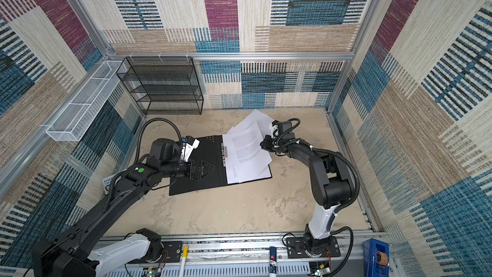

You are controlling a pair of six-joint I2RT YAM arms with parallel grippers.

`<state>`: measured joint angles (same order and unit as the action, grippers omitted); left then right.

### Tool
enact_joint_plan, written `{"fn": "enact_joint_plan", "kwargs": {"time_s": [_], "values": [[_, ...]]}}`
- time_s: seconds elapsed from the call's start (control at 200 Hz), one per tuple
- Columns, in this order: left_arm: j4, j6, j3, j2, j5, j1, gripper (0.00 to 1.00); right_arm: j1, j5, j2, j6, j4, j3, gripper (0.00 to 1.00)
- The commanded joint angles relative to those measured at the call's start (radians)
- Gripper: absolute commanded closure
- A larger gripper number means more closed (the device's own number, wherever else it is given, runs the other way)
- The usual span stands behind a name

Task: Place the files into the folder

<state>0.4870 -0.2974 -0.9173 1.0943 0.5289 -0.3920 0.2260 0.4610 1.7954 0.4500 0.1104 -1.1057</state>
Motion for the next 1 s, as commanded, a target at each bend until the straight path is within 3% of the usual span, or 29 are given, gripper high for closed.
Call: {"fn": "enact_joint_plan", "kwargs": {"time_s": [0.0,0.992], "values": [[-0.041,-0.014,0.005,0.005,0.042,0.008,0.01,0.007,-0.006,0.008,0.034,-0.046,0.0,1.0],[-0.071,-0.052,0.012,0.042,0.134,0.022,0.01,0.033,-0.076,-0.023,0.24,-0.184,0.132,1.0]]}}
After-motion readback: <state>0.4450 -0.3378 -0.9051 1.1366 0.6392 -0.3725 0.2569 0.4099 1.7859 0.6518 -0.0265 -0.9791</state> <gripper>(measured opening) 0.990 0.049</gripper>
